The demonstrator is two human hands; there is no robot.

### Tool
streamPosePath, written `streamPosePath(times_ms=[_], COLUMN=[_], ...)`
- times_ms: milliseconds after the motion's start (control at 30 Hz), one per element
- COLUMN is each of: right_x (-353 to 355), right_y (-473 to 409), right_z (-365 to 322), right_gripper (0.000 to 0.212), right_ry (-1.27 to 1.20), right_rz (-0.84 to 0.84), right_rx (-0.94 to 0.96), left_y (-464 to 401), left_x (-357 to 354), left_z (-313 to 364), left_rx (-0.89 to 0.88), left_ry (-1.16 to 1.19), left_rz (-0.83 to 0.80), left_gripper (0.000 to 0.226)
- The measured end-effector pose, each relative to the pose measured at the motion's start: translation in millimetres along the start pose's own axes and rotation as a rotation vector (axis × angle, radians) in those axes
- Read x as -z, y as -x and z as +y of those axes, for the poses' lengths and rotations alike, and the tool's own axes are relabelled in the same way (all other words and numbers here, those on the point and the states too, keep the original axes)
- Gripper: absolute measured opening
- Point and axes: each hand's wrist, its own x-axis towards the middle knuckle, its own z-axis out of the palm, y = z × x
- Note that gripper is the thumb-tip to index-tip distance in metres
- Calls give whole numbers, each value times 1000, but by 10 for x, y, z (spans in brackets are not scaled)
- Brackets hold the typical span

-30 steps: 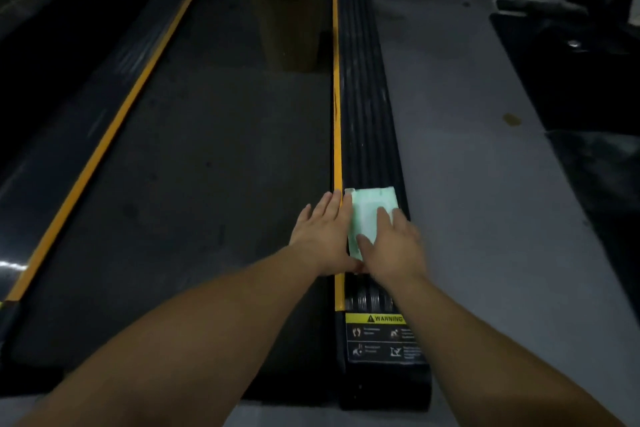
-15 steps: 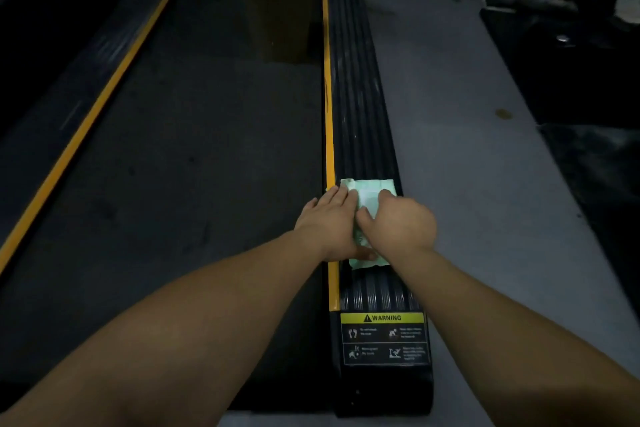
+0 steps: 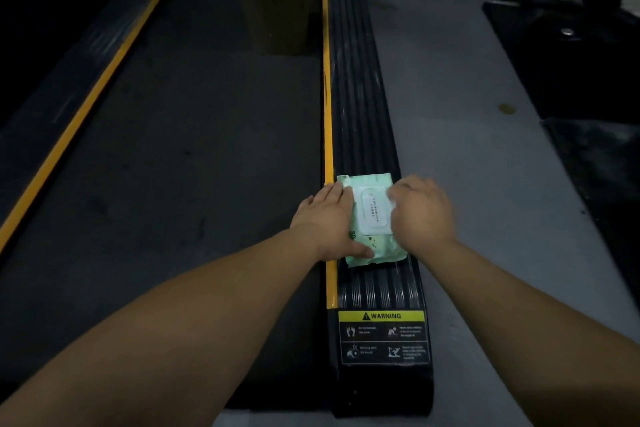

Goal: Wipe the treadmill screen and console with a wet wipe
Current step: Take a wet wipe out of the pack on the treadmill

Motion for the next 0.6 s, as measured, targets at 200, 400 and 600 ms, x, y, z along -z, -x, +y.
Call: streamPosePath(times_ms=[200,400,600], right_x=[-14,37,60], right_y=[-43,-186,-338], right_z=[-145,-182,-235], right_gripper=[29,29,12], right_ry=[-8,-107,-128], right_rz=[-34,-192,-308], right_rx=[127,22,-60], left_y=[-14,-10,-45], left_x=[-28,-85,-70], left_z=[-17,-8,-21], left_rx=[1,12,2], left_ry=[20,71,40], left_rz=[12,43,12], left_gripper=[127,138,132])
